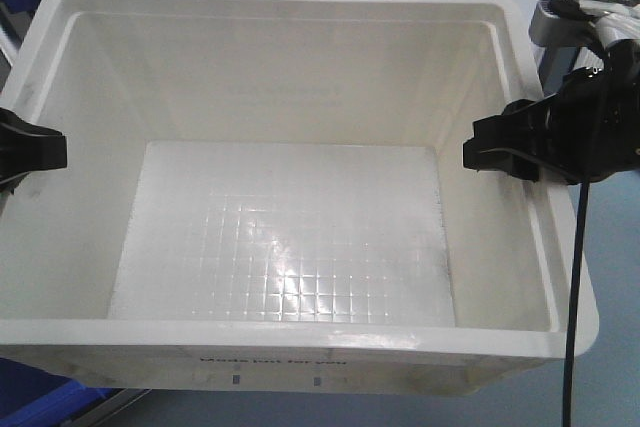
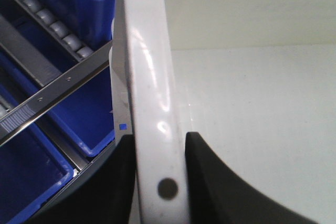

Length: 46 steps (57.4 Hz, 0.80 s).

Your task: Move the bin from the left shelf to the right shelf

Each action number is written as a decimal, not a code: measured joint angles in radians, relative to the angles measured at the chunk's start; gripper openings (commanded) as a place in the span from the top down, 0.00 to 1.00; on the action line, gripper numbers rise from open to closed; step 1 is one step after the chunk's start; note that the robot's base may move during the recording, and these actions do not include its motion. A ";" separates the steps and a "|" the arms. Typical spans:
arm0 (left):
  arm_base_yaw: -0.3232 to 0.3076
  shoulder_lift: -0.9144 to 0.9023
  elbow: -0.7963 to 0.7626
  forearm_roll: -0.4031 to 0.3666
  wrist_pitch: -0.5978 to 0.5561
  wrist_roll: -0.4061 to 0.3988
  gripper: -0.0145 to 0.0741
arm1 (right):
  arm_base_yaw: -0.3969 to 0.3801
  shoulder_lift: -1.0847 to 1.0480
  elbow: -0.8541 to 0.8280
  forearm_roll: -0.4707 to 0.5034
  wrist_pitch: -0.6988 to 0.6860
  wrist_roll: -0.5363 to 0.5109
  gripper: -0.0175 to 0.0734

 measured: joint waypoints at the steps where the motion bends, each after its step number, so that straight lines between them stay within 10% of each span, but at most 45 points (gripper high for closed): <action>1: 0.000 0.000 0.000 0.000 0.000 0.000 0.84 | 0.000 0.000 0.000 0.000 0.000 0.000 0.81; 46: 0.000 0.000 0.000 0.000 0.000 0.001 0.84 | 0.000 0.000 0.000 0.000 0.000 0.000 0.81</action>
